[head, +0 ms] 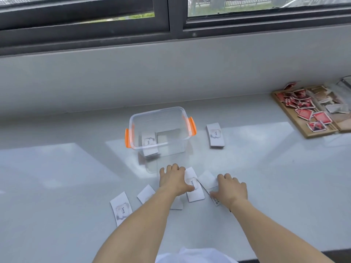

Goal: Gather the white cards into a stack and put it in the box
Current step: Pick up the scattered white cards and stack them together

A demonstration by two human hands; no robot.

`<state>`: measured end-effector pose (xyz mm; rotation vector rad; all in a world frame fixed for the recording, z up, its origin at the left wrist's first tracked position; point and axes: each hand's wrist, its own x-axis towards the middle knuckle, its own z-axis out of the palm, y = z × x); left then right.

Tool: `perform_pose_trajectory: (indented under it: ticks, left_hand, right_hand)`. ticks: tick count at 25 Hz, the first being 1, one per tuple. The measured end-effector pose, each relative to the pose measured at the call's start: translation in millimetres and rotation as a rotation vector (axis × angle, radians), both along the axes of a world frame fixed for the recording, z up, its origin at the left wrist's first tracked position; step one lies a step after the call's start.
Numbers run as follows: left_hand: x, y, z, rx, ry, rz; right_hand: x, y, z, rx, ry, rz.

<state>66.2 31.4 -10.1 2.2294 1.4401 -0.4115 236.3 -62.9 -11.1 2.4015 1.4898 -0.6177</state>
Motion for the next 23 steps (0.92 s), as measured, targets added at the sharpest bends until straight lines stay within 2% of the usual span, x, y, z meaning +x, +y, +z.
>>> perform_pose_trajectory:
  ticks: [6,13,18,23]
  left_hand:
    - [20.6,-2.9,-6.3,0.07,0.067,-0.062]
    - [19.1,0.2,-7.8,0.098,0.036,-0.082]
    - [12.8,-3.3,-5.4,0.158,-0.115,-0.085]
    - [5.6,-11.5,2.6,0.083,-0.401,0.092]
  right_hand:
    - [-2.5,1.0,-0.1,0.017,0.142,-0.116]
    - [5.1,6.6,-2.0,-0.015,0.328,-0.294]
    - [0.6,11.1,-4.1,0.043,0.58,-0.345]
    - [-16.8,11.3,3.9,0.137,0.91,-0.438]
